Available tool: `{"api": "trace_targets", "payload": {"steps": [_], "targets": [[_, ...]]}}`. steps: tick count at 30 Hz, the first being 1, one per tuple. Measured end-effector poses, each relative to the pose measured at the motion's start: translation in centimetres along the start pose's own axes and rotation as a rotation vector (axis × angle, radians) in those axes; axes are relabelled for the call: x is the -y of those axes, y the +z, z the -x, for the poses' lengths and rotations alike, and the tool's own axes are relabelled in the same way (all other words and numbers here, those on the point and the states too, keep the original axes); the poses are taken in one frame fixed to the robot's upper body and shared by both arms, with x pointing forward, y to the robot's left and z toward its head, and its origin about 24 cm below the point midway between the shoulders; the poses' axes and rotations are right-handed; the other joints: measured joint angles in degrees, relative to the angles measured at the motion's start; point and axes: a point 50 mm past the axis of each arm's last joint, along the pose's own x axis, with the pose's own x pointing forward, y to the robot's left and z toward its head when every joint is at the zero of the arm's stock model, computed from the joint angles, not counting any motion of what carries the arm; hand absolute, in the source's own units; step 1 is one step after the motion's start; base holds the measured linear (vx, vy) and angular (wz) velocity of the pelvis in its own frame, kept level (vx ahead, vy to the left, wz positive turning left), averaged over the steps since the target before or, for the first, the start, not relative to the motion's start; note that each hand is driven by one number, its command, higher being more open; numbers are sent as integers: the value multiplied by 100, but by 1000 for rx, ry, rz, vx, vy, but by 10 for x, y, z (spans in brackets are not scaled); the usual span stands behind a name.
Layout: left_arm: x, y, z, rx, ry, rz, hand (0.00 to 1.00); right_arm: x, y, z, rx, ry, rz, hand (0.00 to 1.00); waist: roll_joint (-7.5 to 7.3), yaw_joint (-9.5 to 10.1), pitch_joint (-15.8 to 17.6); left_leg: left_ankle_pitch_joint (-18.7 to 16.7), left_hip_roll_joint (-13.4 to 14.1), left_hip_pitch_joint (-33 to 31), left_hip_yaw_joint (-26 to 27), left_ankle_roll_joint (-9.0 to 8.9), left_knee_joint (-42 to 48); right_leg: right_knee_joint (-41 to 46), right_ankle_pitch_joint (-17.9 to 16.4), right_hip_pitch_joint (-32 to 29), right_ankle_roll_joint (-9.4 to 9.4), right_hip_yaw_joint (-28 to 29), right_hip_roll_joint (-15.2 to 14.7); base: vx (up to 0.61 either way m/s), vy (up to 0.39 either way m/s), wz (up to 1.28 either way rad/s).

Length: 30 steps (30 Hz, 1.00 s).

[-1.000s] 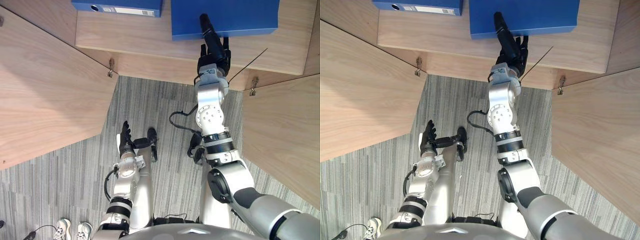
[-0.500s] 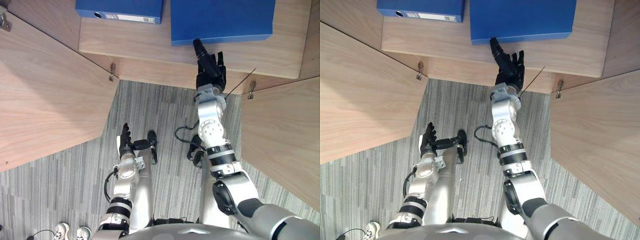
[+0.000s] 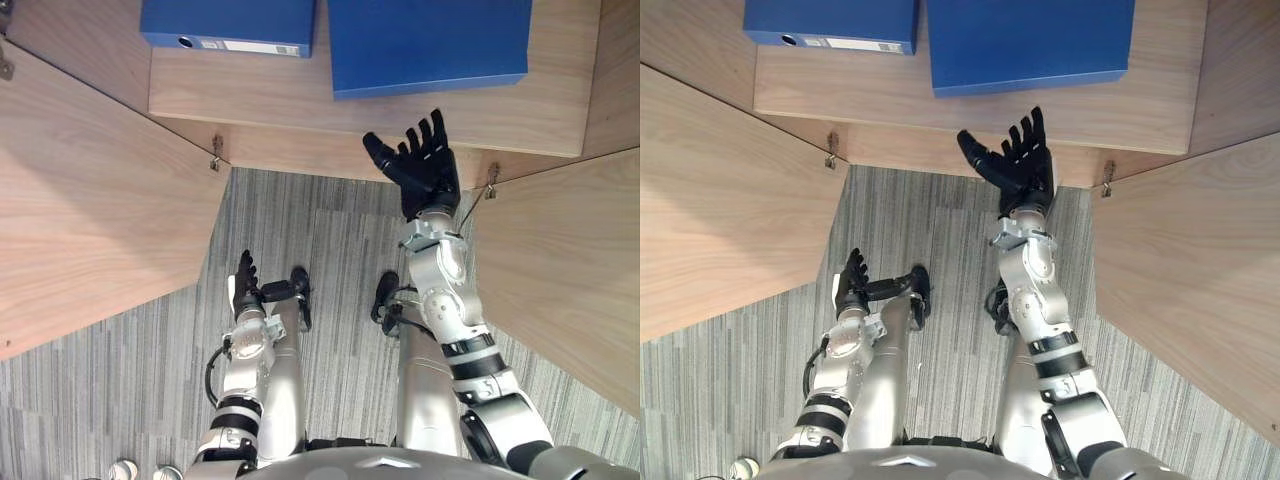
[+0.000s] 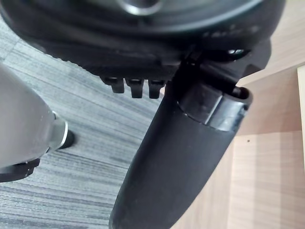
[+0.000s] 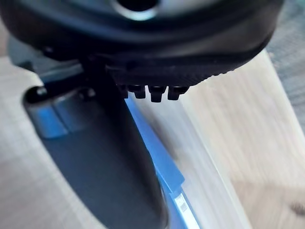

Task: Walk over to the cabinet, pick up the folder, carry it to the office cabinet, place the folder inside the office cabinet, then close the office cabinet door

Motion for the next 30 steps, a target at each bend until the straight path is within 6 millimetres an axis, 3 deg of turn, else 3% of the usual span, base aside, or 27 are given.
{"api": "trace_targets", "payload": {"steps": [4, 5, 8, 15, 21, 30], "targets": [[-4, 1, -1, 6, -1, -4, 100, -2, 6, 5, 84, 86, 306, 100, -2, -31, 1, -46, 4, -1, 20, 9, 49, 19, -15, -4, 24, 23, -7, -32, 18, -2], [-5, 0, -1, 6, -2, -4, 100, 0, 6, 6, 91, 101, 389, 0, -3, -25, 2, -48, 3, -10, 20, 7, 49, 20, -20, -11, 28, 21, -10, -31, 3, 1], [-6, 0, -1, 15, -9, -21, 100, 1, 5, 6, 117, 121, 598, 0, -3, -14, 2, -49, 2, -61, 19, 8, 49, 38, -28, -59, 28, 16, -14, 0, 0, 0], [-6, 2, 0, 32, -19, -37, 100, 8, 6, -1, 151, 126, 900, 0, -11, 9, 7, -26, -38, -168, 49, 18, 15, 104, -30, -226, 28, 12, -70, 0, 0, 0], [-10, 3, -1, 45, -16, -46, 100, 6, 16, -15, 200, 129, 988, 0, -40, 23, 23, 28, -75, -269, 29, 16, -59, 90, -28, -331, 26, -22, -110, -25, 3, 5], [-17, 5, 1, 73, -2, -52, 100, 3, 47, -50, 286, 105, 1080, 0, -139, 68, 79, 95, -181, -414, -53, 29, -163, 40, -26, -438, 29, -107, -204, -9, 18, 7]]}}
